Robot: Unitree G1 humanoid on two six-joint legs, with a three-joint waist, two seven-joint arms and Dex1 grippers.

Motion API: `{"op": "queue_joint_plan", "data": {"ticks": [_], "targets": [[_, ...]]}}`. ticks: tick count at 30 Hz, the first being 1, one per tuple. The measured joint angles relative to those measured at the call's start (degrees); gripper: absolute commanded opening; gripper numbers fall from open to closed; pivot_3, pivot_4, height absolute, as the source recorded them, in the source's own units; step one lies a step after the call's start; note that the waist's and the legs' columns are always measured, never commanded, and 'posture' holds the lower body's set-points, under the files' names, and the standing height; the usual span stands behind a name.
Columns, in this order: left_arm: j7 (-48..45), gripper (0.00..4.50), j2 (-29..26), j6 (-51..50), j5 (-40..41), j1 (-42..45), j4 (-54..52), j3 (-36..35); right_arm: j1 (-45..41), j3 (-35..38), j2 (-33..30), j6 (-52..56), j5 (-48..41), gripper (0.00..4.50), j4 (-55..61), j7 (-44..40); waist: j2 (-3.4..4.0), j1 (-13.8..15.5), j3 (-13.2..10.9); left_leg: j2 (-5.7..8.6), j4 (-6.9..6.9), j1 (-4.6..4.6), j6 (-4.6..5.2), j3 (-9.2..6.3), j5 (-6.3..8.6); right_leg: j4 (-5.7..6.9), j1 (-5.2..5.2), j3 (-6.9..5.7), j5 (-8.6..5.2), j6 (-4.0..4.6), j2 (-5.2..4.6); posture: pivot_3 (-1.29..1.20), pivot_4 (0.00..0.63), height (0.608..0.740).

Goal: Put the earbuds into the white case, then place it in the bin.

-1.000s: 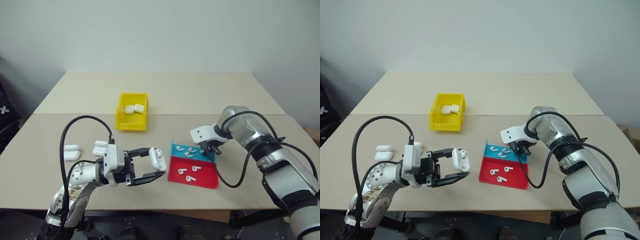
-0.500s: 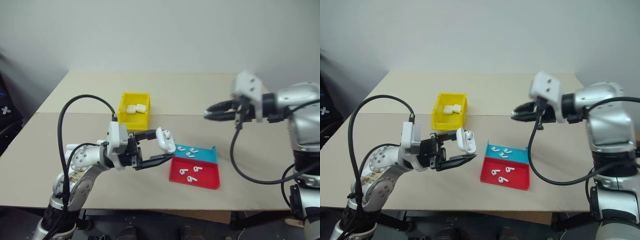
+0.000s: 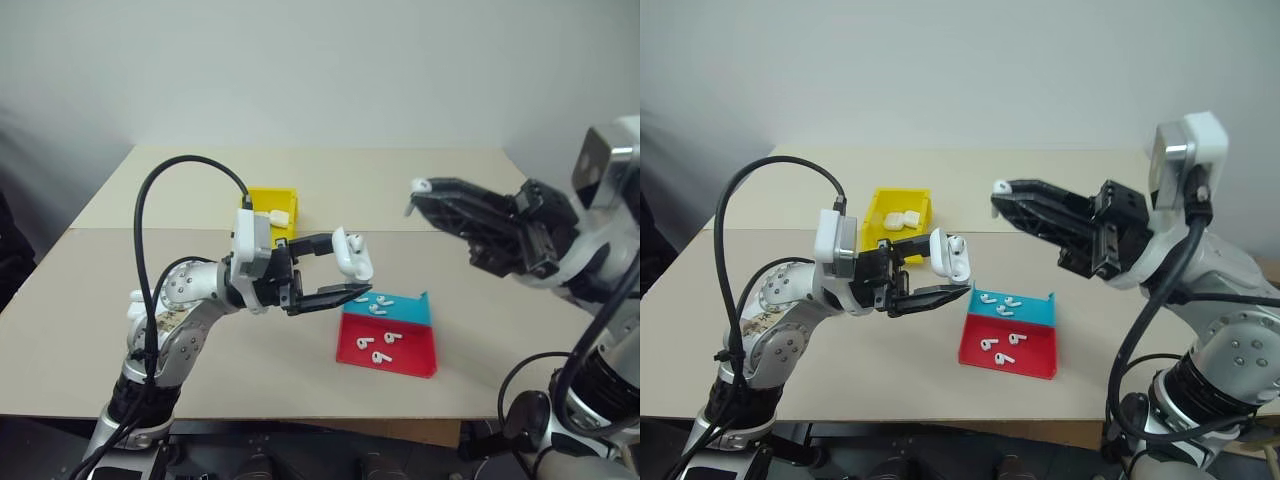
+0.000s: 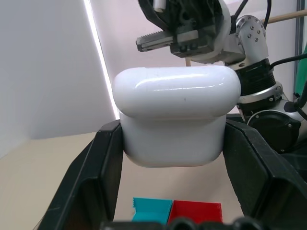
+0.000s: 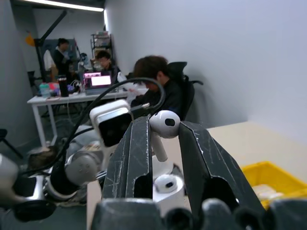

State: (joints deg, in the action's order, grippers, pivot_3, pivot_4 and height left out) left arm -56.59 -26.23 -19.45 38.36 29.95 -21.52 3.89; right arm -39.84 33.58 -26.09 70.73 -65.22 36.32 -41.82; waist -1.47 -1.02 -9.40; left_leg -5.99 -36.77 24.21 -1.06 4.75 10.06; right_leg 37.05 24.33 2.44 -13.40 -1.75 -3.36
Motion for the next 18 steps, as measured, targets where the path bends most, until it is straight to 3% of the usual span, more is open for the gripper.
{"op": "queue_joint_plan", "data": {"ticks": [6, 18], "targets": [[-0.3, 2.79, -0.2, -0.4, 0.3, -0.2, -0.7, -0.3, 4.4, -5.9, -2.2, -3.7, -5.9, 0.66, 0.3, 4.7, 0.00, -0.1, 0.0, 0.00, -0.01, -0.02, 0.01, -0.05, -0.01, 0.00, -0.04, -0.01, -0.06, -0.11, 0.01, 0.00, 0.150, 0.740], [-0.3, 2.79, 0.1, -0.4, 0.2, -0.7, -1.2, -0.4, 8.8, -13.8, -7.3, -11.9, -7.9, 0.66, 0.4, 6.8, -0.01, 0.1, 0.0, 0.00, -0.01, 0.01, 0.01, -0.05, -0.01, -0.04, -0.02, -0.01, -0.17, -0.28, 0.01, 0.00, 0.150, 0.740]]}}
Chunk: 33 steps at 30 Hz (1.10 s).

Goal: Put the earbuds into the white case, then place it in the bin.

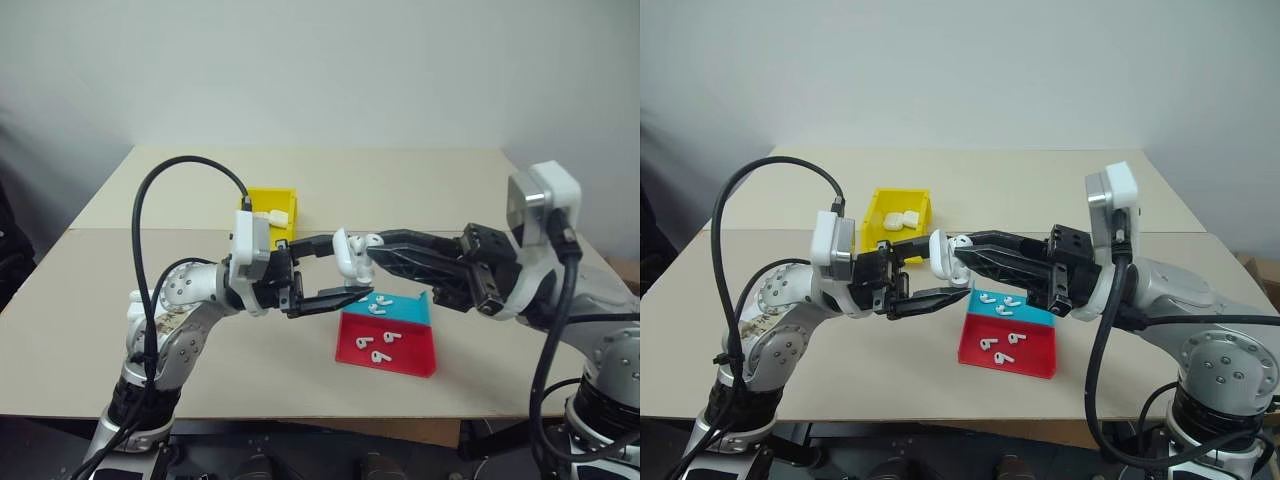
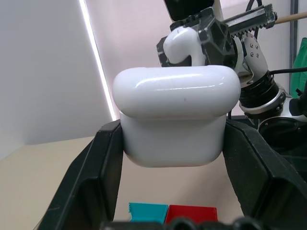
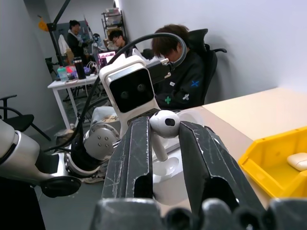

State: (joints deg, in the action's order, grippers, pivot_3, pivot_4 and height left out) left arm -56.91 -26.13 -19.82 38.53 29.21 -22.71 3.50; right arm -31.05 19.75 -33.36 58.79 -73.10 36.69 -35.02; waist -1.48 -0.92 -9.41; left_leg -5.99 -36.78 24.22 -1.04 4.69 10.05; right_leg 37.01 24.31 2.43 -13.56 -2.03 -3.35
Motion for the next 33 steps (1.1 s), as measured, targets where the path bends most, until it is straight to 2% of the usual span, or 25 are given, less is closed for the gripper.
{"op": "queue_joint_plan", "data": {"ticks": [18, 21, 33], "targets": [[0.1, 2.79, 1.2, 0.0, -0.2, -0.2, -0.1, 0.2, 4.4, -5.6, -4.0, -8.7, 1.7, 0.66, 0.4, -1.4, -0.01, 0.1, 0.0, 0.00, 0.00, 0.02, 0.00, 0.00, 0.00, -0.07, 0.00, 0.00, -0.05, -0.06, 0.00, 0.00, 0.150, 0.740], [0.2, 2.79, 1.3, 0.0, -0.2, -0.2, -0.1, 0.1, 5.1, -6.2, -5.1, -10.6, 3.9, 1.59, 1.6, -2.5, -0.01, 0.1, 0.0, 0.00, 0.00, 0.03, 0.00, 0.00, 0.00, -0.12, 0.00, 0.00, -0.06, -0.05, -0.01, 0.00, 0.150, 0.740], [0.4, 2.79, 0.7, 0.0, -0.2, -0.7, 0.1, 0.1, 7.3, -7.6, -8.0, -15.0, 8.1, 1.59, 2.5, -5.2, -0.02, 0.1, 0.0, 0.00, 0.00, 0.04, 0.00, 0.01, 0.00, -0.16, 0.00, 0.00, -0.08, -0.01, -0.01, 0.00, 0.150, 0.740]]}}
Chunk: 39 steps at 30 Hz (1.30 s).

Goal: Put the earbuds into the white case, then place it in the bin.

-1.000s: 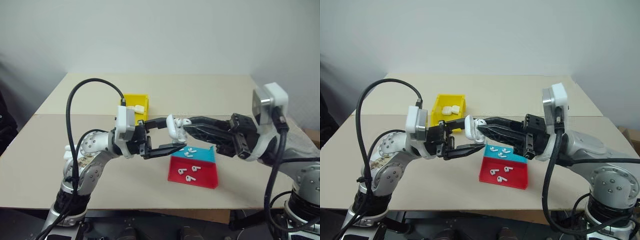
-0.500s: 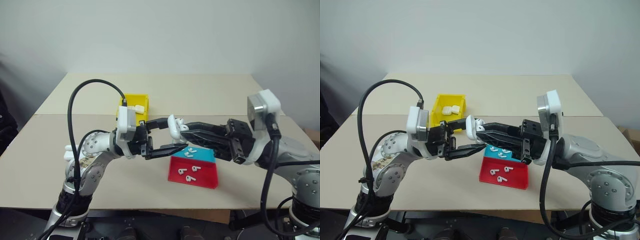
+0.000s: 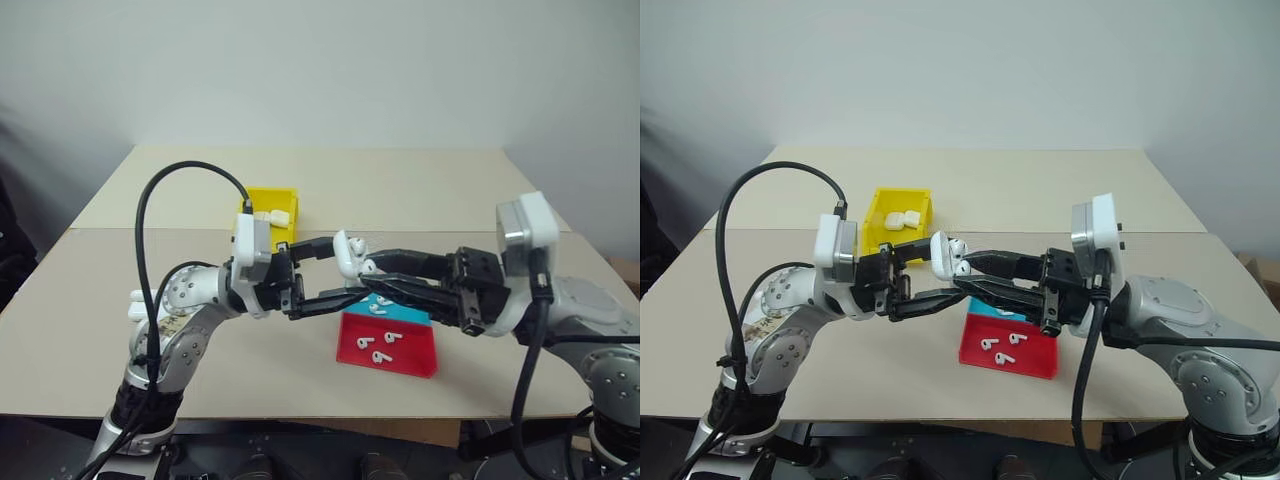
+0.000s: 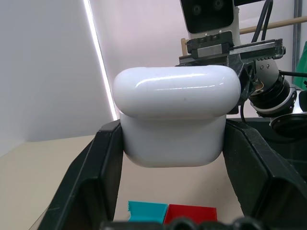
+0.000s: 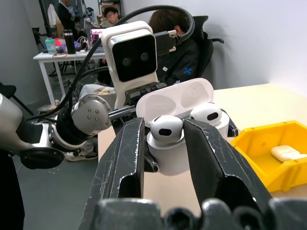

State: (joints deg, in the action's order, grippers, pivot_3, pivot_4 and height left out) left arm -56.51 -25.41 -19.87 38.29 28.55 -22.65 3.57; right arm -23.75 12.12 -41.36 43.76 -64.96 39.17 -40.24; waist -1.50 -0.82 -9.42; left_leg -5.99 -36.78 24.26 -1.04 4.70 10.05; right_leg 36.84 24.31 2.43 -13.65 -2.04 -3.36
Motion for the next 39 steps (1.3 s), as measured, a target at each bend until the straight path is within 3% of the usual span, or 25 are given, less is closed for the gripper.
{"op": "queue_joint_plan", "data": {"ticks": [12, 18, 22, 24, 30, 39], "targets": [[0.0, 2.79, 0.2, 0.0, 0.0, 0.0, 0.0, 0.0, 0.7, 0.1, -0.7, -2.5, 3.1, 1.59, -0.5, -1.1, 0.00, 0.0, 0.0, 0.00, 0.00, 0.01, 0.00, 0.00, 0.00, -0.03, 0.00, 0.00, -0.01, 0.01, 0.00, 0.00, 0.150, 0.740], [-0.9, 2.79, -0.1, 0.8, -0.5, 0.0, 1.0, 0.0, -0.3, 6.4, -6.8, -2.4, 1.0, 1.59, -4.9, -4.5, -0.01, 0.1, 0.0, 0.04, 0.00, 0.01, 0.00, 0.02, 0.00, -0.08, -0.03, 0.02, -0.09, 0.17, -0.04, 0.00, 0.150, 0.740], [-1.0, 2.79, 0.8, 1.2, -2.0, 0.3, 2.7, 0.8, -8.8, 6.1, -11.2, -1.3, -1.4, 0.65, -7.8, -5.9, -0.01, -0.2, 0.0, 0.02, 0.03, -0.03, 0.01, 0.02, 0.00, -0.08, -0.01, 0.04, -0.08, 0.20, 0.00, 0.00, 0.150, 0.740], [-1.3, 2.79, 1.1, 1.5, -3.0, 0.4, 3.9, 1.7, -11.6, 4.1, -11.9, -1.1, -1.4, 0.03, -9.0, -8.0, -0.01, -0.1, 0.0, 0.03, 0.03, -0.01, 0.00, 0.05, 0.00, -0.11, -0.01, 0.06, -0.08, 0.19, -0.02, 0.00, 0.150, 0.740], [-2.5, 2.79, 2.5, 3.2, -5.5, 1.2, 6.9, 3.4, -22.7, -4.9, -10.7, -0.1, 1.8, 0.03, -14.2, -13.2, -0.01, 0.0, 0.0, 0.03, 0.03, 0.02, 0.01, 0.08, 0.01, -0.11, 0.05, 0.07, -0.08, 0.20, -0.03, 0.00, 0.150, 0.740], [-3.3, 2.79, 4.1, 5.1, -8.9, 4.3, 10.0, 5.3, -33.4, -17.7, -5.0, -0.3, 14.4, 0.03, -22.0, -21.6, 0.00, 0.0, 0.0, 0.03, 0.03, 0.11, 0.02, 0.09, 0.01, -0.09, 0.14, 0.05, 0.12, 0.11, -0.03, 0.00, 0.150, 0.740]]}}
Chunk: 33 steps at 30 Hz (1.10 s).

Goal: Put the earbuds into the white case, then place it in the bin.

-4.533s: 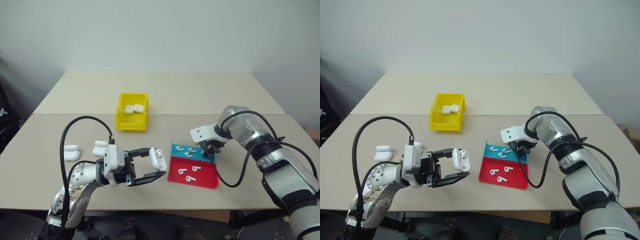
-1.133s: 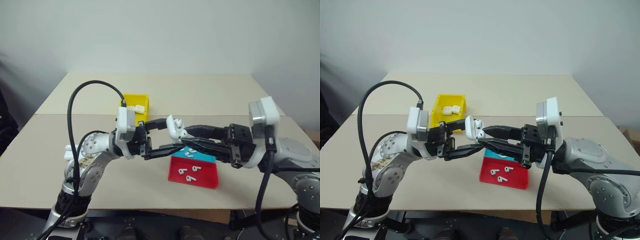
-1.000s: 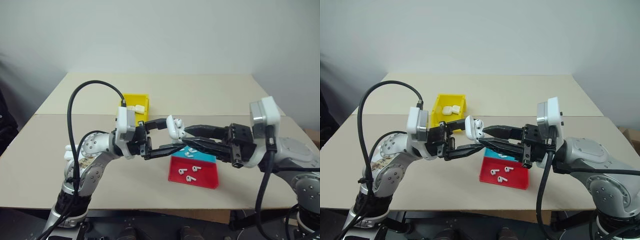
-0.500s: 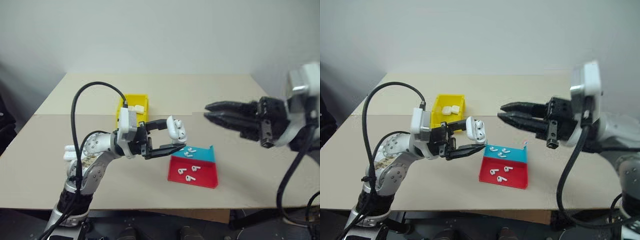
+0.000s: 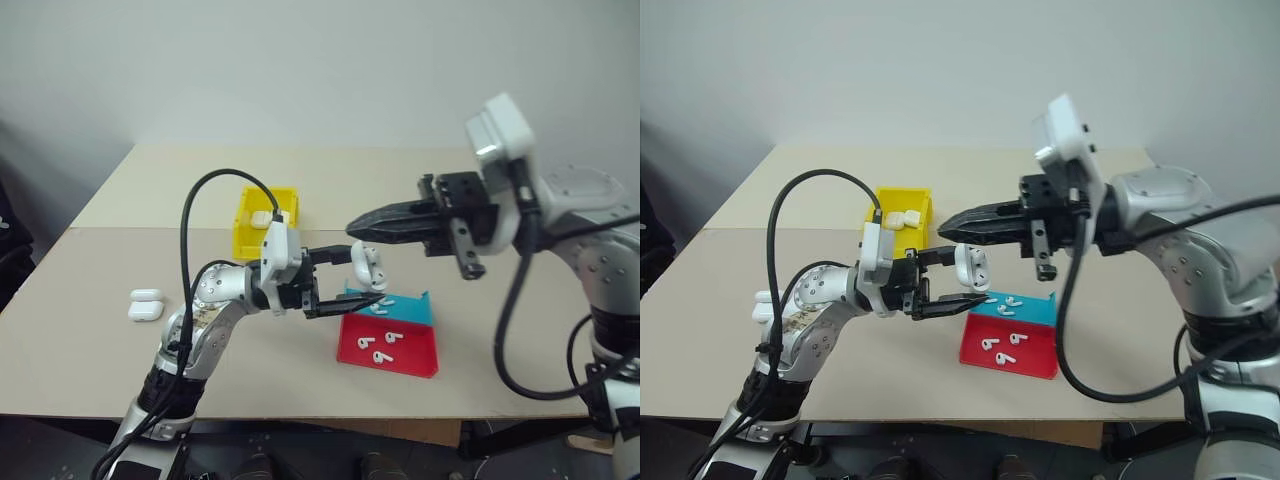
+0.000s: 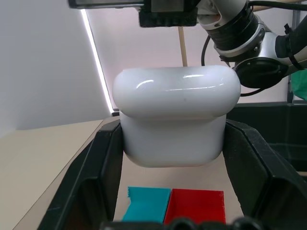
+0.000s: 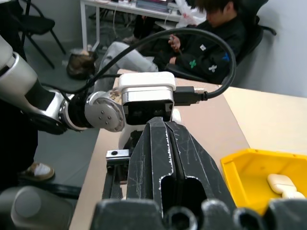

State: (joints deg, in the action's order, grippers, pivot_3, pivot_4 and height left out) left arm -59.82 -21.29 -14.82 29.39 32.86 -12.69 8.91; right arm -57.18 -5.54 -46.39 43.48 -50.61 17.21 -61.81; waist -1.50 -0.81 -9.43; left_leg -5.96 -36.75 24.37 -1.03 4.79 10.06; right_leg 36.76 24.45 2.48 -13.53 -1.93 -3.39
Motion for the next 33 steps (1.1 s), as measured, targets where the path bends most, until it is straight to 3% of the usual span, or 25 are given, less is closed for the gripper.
{"op": "queue_joint_plan", "data": {"ticks": [8, 15, 33], "targets": [[0.3, 2.79, 0.2, 1.2, -1.6, 0.3, 0.7, 0.1, -2.5, -6.6, 1.0, -3.7, 10.8, 0.03, -3.1, -8.1, 0.00, 0.0, 0.0, 0.00, 0.00, 0.05, 0.03, 0.02, 0.02, -0.01, 0.04, -0.01, 0.15, 0.01, -0.01, 0.00, 0.150, 0.740], [0.9, 2.79, 0.4, 1.1, -2.4, -0.4, 0.9, 0.5, -1.5, -7.1, 0.5, -8.2, 16.1, 0.03, -2.6, -11.3, 0.00, 0.1, 0.0, 0.00, 0.00, 0.04, 0.02, 0.02, 0.02, -0.01, 0.04, -0.02, 0.15, 0.00, 0.00, 0.00, 0.150, 0.740], [2.8, 2.79, 0.0, 0.6, -0.9, -1.7, -1.4, -1.5, 2.1, 4.7, 1.7, -7.8, 12.2, 0.03, -2.9, -9.0, 0.01, 0.0, 0.0, 0.00, 0.00, 0.03, 0.02, 0.04, 0.02, 0.01, 0.03, 0.00, 0.18, 0.03, -0.01, 0.00, 0.150, 0.740]]}}
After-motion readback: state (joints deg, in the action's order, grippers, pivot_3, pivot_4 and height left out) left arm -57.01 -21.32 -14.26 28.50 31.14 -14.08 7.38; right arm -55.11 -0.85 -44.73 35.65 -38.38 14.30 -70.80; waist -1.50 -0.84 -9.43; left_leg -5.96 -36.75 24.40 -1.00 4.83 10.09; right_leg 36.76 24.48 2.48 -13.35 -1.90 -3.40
